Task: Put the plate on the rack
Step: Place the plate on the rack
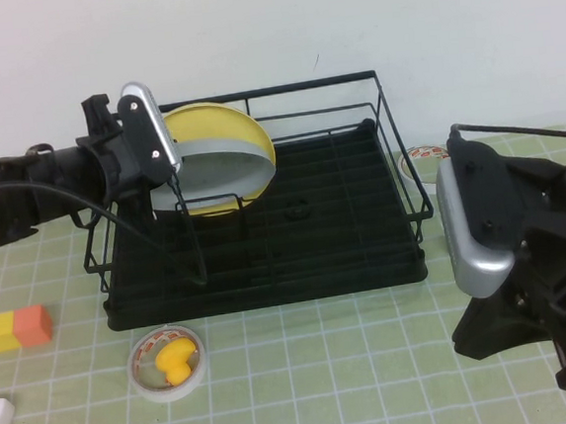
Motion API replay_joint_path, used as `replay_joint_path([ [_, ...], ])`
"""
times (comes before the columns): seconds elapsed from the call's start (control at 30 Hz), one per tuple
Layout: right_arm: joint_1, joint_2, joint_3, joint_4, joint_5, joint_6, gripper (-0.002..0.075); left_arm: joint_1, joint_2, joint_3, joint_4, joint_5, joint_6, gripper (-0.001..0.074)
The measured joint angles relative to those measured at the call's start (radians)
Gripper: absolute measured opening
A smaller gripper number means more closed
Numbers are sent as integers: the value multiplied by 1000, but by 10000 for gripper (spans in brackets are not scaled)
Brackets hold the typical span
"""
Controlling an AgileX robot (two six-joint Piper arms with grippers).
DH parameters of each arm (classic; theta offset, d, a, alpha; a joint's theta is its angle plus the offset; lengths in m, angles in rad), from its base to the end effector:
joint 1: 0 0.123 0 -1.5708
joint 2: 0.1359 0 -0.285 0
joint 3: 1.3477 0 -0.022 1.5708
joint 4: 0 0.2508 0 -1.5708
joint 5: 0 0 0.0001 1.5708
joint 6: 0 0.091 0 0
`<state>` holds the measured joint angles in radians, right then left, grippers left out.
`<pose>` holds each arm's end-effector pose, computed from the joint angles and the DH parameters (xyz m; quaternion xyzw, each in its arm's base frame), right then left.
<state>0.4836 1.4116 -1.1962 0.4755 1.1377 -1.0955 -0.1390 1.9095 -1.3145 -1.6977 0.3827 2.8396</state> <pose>0.2244 0.1606 0.3199 -0.6361 0.7227 0.1713 0.2089 0.4270 -0.0939 0.2365 0.5751 0.6117 0.1065 0.5327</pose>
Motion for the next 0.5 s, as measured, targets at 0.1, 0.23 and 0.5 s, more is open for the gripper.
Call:
replay_joint_path([
  [0.1,0,0,0,0,0,2,-2,0,2,-2,0,13,-13,106],
  [0.23,0,0,0,-6,0,2,-2,0,-21,-4,0,52,-10,106],
  [0.5,0,0,0,-8,0,2,-2,0,-71,-19,0,57,-5,106],
])
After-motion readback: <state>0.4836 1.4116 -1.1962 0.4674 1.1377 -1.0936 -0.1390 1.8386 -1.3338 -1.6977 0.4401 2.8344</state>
